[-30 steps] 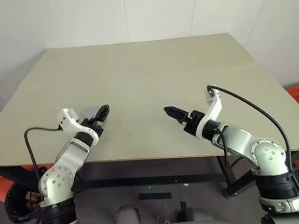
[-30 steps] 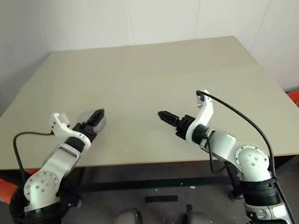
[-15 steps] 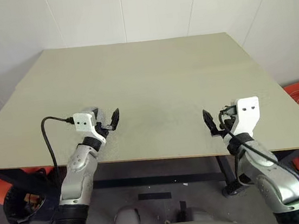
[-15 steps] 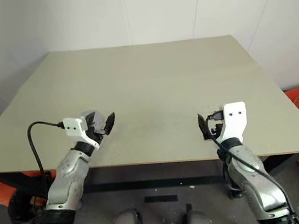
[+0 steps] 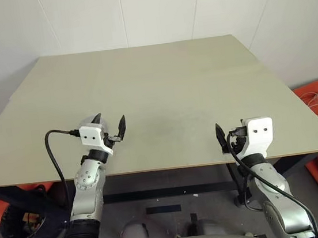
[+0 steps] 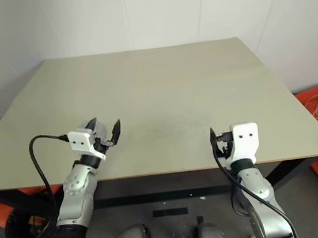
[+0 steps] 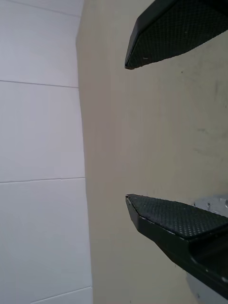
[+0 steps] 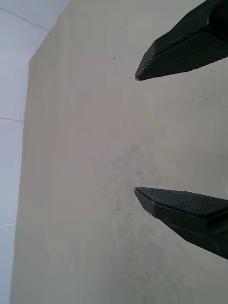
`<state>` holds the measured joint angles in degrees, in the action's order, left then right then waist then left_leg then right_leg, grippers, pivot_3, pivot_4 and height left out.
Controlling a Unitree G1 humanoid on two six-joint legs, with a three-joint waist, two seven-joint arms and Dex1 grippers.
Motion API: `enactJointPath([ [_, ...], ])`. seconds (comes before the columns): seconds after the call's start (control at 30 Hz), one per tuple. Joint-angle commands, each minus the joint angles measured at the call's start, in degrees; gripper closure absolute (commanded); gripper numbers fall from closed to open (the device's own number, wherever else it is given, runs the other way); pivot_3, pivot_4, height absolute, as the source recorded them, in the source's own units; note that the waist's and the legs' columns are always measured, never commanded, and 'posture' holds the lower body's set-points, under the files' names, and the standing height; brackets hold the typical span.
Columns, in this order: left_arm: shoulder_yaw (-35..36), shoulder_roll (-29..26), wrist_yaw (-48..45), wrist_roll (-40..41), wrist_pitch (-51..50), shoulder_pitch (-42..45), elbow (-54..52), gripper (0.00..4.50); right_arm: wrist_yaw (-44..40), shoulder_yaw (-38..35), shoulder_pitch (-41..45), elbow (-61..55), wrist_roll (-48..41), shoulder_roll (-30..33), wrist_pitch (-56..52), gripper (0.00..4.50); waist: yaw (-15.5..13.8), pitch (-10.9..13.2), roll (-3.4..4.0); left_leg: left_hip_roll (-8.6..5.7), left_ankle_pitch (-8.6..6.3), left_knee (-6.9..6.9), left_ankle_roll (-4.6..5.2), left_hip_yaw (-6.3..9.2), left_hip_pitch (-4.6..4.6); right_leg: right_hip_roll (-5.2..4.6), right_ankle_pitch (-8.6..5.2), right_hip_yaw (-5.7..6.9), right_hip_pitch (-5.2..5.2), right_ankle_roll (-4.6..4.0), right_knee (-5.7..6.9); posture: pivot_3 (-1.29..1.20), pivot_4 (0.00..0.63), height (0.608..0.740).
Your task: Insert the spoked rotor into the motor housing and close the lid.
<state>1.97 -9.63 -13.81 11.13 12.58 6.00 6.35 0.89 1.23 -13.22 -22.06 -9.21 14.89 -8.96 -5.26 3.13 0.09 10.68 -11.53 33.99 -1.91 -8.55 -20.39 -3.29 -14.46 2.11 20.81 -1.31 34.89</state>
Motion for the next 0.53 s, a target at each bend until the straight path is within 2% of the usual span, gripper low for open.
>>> enactJointPath([
  [0.03,1.09,0.12,0.60,-0.44,-0.46,0.89,-1.16,0.04,-1.92,-0.14,1.33,-0.51,0.77,-0.52,-0.43,0.45,-0.03,0.00,0.00,0.00,0.00,0.00,0.00,-0.01,0.03,0.00,0.00,-0.03,-0.02,0.00,0.00,0.00,0.000,0.740],
  [0.53,1.59,1.01,0.65,-0.67,-2.11,1.48,-0.65,0.04,-4.19,-1.44,2.79,0.92,1.72,-2.60,-1.56,0.45,-0.05,0.00,0.01,-0.03,-0.01,-0.11,0.02,-0.10,0.26,0.00,0.01,-0.17,-0.12,-0.04,0.00,0.00,0.000,0.740],
])
